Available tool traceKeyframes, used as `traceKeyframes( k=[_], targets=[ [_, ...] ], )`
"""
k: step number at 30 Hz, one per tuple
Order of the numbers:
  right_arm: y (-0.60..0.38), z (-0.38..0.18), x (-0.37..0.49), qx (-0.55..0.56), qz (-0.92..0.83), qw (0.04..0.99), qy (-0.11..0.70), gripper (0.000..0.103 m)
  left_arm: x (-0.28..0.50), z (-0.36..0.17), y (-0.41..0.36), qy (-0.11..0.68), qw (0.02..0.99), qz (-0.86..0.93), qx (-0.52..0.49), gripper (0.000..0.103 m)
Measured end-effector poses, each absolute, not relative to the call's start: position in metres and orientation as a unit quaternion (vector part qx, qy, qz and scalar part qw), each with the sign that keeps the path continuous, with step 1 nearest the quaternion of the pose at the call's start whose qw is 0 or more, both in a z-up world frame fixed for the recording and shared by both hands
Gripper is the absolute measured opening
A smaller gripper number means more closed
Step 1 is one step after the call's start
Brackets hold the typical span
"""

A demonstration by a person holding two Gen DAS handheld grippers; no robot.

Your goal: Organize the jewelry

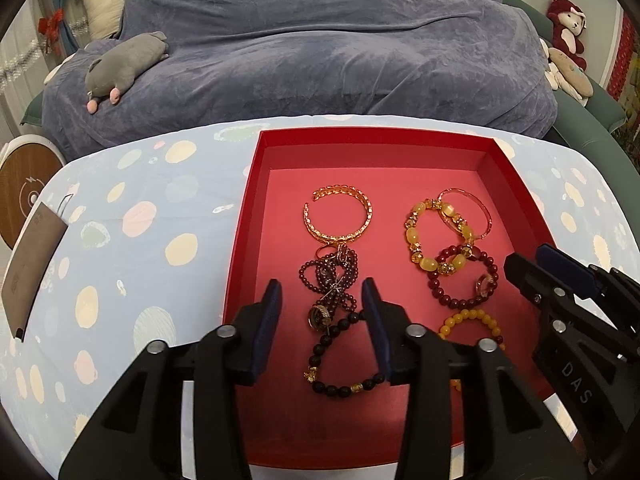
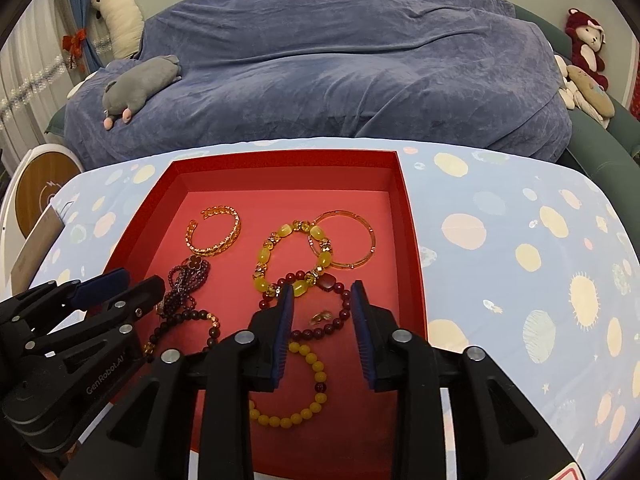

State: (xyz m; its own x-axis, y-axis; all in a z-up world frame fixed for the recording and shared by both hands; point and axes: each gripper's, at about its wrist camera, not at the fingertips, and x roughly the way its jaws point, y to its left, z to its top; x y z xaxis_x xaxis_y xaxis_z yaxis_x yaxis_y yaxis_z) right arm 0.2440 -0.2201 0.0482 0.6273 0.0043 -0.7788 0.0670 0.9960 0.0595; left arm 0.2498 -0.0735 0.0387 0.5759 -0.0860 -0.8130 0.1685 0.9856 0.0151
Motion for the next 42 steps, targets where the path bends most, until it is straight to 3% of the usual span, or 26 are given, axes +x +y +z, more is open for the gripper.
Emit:
traceKeyframes(
  k=[4, 21, 42],
  targets=[
    [-0.22, 0.056, 0.236, 0.039, -0.02, 0.905, 0.424, 0.048, 0.245, 0.047, -0.075, 0.45, 0.888, -0.076, 0.048, 0.044],
    [-0.213, 0.084, 0.182, 0.048, -0.021, 0.908, 0.415, 0.052, 0.195, 0.07, -0.071, 0.447, 0.89, -0.085, 0.04, 0.046],
    [-0.204, 0.08, 0.114, 0.056, -0.037, 0.9, 0.431, 0.055, 0.132, 0.069, -0.051, 0.454, 0.887, -0.069, 0.039, 0.051]
  ],
)
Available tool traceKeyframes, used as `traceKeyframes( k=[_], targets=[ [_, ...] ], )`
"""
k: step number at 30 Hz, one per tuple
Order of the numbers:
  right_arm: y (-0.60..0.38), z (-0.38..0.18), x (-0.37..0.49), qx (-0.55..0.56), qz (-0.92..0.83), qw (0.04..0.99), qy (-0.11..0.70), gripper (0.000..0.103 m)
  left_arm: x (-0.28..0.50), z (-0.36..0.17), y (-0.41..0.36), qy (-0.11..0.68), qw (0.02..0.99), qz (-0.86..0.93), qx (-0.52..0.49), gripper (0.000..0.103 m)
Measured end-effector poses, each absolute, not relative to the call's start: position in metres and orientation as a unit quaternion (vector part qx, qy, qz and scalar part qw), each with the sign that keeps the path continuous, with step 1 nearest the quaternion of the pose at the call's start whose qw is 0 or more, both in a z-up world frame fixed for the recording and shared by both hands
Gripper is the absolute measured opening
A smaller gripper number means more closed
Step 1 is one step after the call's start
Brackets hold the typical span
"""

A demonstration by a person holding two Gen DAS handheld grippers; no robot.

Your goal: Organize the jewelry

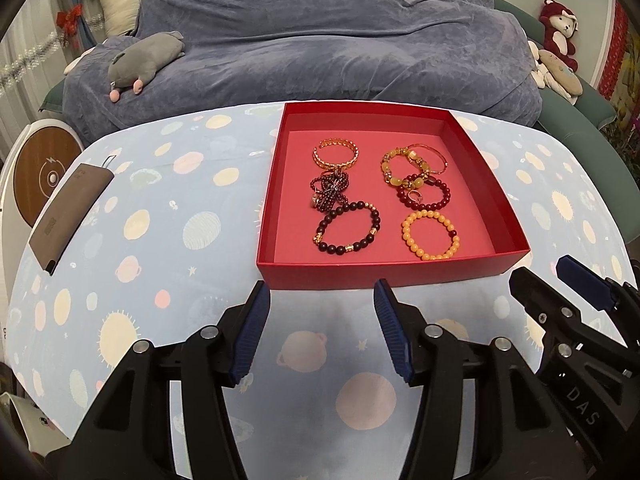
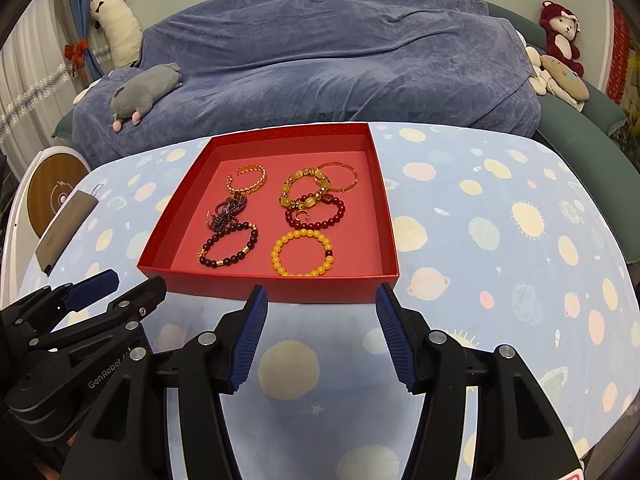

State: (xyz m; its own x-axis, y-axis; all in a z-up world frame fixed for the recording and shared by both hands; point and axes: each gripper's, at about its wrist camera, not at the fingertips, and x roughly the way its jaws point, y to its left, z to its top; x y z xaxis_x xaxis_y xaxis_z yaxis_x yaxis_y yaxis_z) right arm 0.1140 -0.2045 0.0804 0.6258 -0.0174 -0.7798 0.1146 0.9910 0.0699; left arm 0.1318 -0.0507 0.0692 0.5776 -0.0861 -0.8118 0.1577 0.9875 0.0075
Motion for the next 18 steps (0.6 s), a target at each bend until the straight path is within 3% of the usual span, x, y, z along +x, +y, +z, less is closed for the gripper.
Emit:
traceKeyframes(
  k=[12, 18],
  targets=[
    [-0.203, 0.073, 0.086, 0.062, -0.045, 0.896, 0.438, 0.055, 0.105, 0.06, -0.045, 0.466, 0.882, -0.058, 0.037, 0.051],
    [-0.201, 0.068, 0.075, 0.053, -0.054, 0.894, 0.441, 0.06, 0.095, 0.053, -0.039, 0.469, 0.881, -0.046, 0.03, 0.057]
  ],
)
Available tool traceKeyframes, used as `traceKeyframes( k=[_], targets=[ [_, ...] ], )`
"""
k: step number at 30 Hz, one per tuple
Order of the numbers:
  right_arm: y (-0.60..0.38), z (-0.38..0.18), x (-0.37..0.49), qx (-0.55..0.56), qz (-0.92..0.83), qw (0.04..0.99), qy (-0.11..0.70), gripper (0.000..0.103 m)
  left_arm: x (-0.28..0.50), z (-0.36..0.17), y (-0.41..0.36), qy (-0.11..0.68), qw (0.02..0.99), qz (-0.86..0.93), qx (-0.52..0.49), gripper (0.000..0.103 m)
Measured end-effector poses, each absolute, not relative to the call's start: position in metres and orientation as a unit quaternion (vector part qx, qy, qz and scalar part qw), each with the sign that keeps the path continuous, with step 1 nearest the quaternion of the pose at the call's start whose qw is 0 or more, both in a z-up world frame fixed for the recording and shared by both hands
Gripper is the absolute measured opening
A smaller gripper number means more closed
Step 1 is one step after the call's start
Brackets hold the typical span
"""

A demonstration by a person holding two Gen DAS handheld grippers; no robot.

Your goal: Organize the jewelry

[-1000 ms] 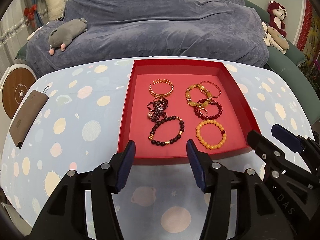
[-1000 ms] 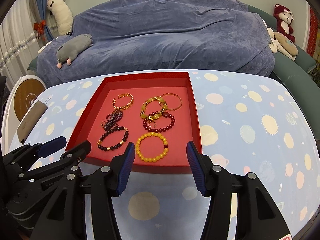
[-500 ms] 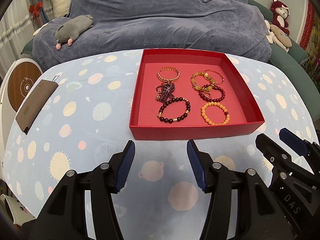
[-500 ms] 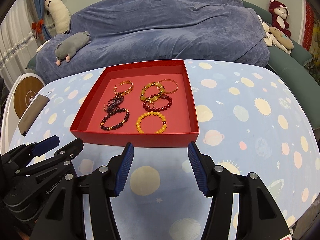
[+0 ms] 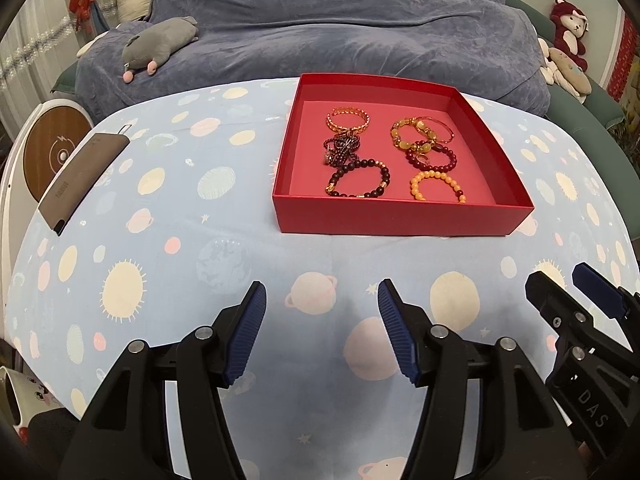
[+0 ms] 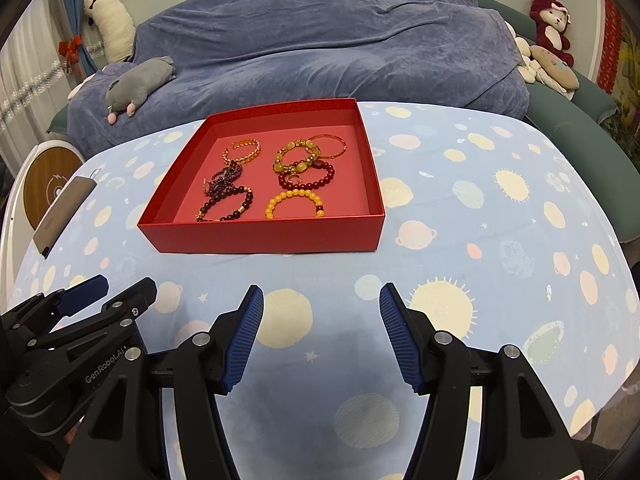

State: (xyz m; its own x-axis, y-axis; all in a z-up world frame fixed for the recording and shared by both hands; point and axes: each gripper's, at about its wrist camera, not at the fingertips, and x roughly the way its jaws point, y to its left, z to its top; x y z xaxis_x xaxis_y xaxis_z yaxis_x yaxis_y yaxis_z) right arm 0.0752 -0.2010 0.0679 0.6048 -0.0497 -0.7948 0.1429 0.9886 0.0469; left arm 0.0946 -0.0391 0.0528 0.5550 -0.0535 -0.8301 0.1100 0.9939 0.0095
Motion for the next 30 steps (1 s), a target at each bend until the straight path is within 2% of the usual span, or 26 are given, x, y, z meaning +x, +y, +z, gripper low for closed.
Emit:
traceKeyframes(
  k=[9, 16, 23, 26, 30],
  targets=[
    [-0.1999, 0.069, 0.0736, 0.059, -0.057, 0.896, 0.437, 0.076, 0.0895, 0.0516, -0.037, 0.463, 0.885, -0.036, 0.03, 0.076],
    [-0.2041, 0.0712, 0.0758, 0.065, -0.063, 0.896, 0.435, 0.083, 0.0925, 0.0562, -0.0349, 0.453, 0.891, -0.03, 0.028, 0.083],
    [-0.2066, 0.0691, 0.0772, 0.065, -0.069, 0.892, 0.442, 0.086, 0.093, 0.0575, -0.0347, 0.45, 0.892, -0.028, 0.029, 0.086],
    [-0.2079, 0.0703, 0.0759, 0.057, -0.082, 0.896, 0.433, 0.097, 0.0935, 0.057, -0.034, 0.45, 0.892, -0.027, 0.026, 0.086],
    [-0.2079, 0.0707, 0.0759, 0.055, -0.084, 0.897, 0.43, 0.097, 0.0945, 0.0568, -0.0342, 0.45, 0.893, -0.026, 0.025, 0.087]
  ],
)
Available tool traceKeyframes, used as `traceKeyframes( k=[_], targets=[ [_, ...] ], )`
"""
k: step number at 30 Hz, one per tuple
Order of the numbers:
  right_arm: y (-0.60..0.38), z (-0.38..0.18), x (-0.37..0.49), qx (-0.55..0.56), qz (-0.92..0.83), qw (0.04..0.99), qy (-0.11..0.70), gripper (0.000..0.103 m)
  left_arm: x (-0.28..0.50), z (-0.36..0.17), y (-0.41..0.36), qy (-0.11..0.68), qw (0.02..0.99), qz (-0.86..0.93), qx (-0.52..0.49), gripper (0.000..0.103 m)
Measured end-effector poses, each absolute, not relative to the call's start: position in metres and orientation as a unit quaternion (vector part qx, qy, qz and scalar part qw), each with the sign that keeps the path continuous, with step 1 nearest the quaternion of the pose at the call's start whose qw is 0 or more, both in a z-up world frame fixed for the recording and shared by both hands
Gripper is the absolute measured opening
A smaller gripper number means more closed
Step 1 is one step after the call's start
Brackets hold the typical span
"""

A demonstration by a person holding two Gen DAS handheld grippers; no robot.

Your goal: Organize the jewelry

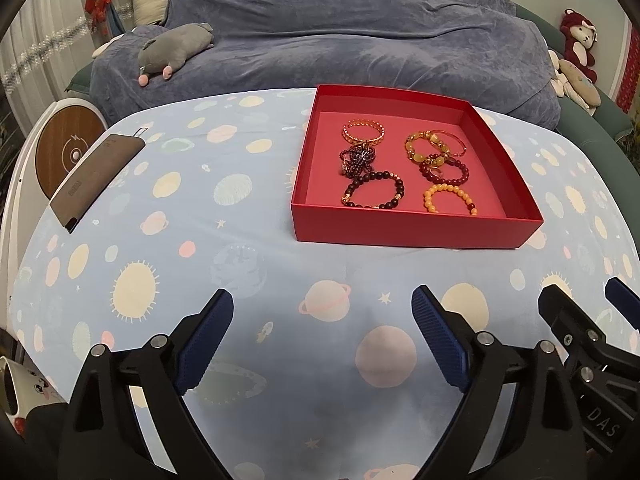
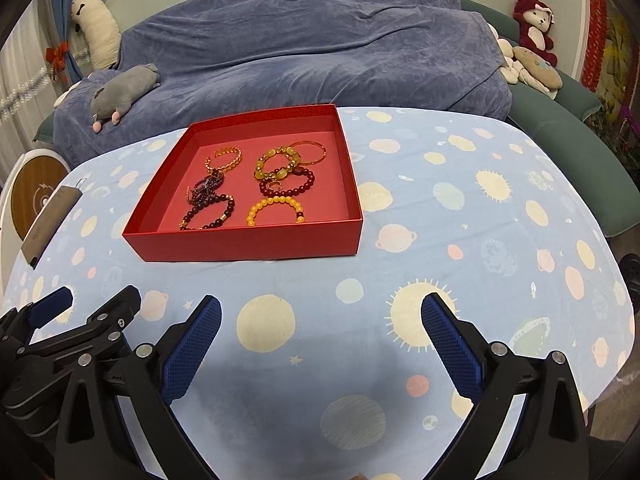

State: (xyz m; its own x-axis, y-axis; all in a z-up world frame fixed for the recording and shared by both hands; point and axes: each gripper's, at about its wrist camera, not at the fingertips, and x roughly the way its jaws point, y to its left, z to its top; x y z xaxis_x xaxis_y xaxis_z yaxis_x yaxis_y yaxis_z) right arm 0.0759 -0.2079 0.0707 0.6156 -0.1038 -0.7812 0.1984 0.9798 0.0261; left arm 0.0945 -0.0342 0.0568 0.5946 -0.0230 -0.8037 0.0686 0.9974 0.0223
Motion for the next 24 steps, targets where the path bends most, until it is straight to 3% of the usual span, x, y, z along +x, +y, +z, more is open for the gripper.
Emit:
traceKeyframes(
  k=[24],
  targets=[
    [-0.2072, 0.0709, 0.0771, 0.055, -0.089, 0.898, 0.427, 0.097, 0.0969, 0.0555, -0.0324, 0.448, 0.894, -0.021, 0.025, 0.087]
  ],
)
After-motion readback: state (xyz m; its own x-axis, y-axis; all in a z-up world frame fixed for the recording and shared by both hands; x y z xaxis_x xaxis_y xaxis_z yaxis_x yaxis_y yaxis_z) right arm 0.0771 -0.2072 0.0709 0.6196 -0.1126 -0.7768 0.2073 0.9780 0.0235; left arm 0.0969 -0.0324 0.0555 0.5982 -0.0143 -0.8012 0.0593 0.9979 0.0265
